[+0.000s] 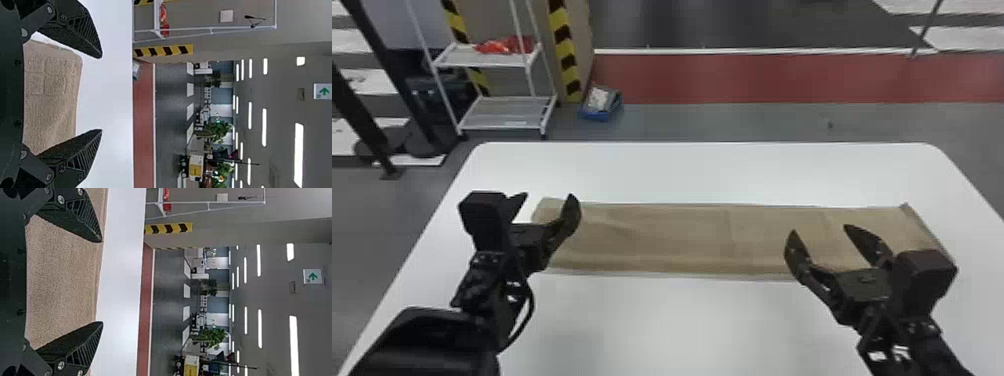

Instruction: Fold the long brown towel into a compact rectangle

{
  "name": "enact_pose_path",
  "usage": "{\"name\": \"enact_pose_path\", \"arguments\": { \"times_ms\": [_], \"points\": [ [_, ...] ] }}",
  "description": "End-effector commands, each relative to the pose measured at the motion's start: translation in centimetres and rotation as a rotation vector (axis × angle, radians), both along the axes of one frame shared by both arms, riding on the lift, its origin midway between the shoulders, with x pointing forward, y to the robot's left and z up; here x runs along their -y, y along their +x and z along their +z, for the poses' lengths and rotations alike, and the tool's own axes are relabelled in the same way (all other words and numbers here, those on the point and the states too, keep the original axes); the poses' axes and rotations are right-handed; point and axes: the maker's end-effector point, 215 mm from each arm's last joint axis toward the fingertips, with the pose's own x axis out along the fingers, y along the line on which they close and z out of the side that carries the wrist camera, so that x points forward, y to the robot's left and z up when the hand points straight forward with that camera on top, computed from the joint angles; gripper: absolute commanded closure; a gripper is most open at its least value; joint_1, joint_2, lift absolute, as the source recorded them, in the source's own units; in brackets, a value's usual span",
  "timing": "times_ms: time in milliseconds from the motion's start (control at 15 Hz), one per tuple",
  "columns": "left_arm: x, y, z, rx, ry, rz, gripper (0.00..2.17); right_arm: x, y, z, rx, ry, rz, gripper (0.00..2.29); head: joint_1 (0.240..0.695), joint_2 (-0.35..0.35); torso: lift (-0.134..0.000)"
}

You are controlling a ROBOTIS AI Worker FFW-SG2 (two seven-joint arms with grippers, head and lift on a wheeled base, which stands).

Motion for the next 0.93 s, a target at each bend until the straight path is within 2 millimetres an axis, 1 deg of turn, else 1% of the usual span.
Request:
{"name": "enact_pose_path", "arguments": {
  "times_ms": [0,133,267,333,467,600,667,733,800,867],
  "points": [
    [-2.4,1.0,-1.6,-0.045,0.000,0.026,0.26,-0.3,0.4,-0.1,-0.001,0.001,0.002,0.15,0.695,0.043,-0.122],
    [-3.4,1.3,-2.0,-0.054,-0.008,0.015,0.27,-0.9,0.4,0.0,-0.001,0.000,0.012,0.15,0.695,0.060,-0.122],
    [-3.9,1.9,-3.1,-0.081,-0.004,0.000,0.28,-1.1,0.7,0.3,0.005,-0.006,0.016,0.15,0.695,0.074,-0.122],
    [-4.5,2.0,-3.5,-0.094,-0.006,-0.002,0.36,-1.1,0.8,0.4,0.003,-0.005,0.016,0.15,0.695,0.086,-0.122],
    [-4.7,2.2,-4.0,-0.113,-0.008,-0.021,0.41,-1.4,0.9,0.3,-0.001,-0.011,0.021,0.15,0.695,0.094,-0.122],
    [-5.6,2.0,-5.2,-0.140,-0.007,-0.008,0.41,-1.6,1.1,0.6,0.005,-0.011,0.024,0.15,0.695,0.105,-0.122],
    [-5.4,2.0,-5.1,-0.140,-0.008,-0.020,0.41,-1.7,1.1,0.5,0.002,-0.012,0.025,0.15,0.695,0.109,-0.122],
    [-5.9,1.9,-5.3,-0.148,-0.006,-0.012,0.41,-1.8,1.1,0.5,0.001,-0.013,0.027,0.15,0.695,0.113,-0.122],
    [-6.2,1.1,-7.3,-0.211,-0.011,-0.009,0.41,-2.0,1.1,0.6,0.003,-0.013,0.031,0.15,0.695,0.115,-0.122],
    [-6.2,0.9,-7.8,-0.228,-0.010,-0.017,0.41,-2.0,1.1,0.5,0.001,-0.015,0.031,0.15,0.695,0.118,-0.122]
  ]
}}
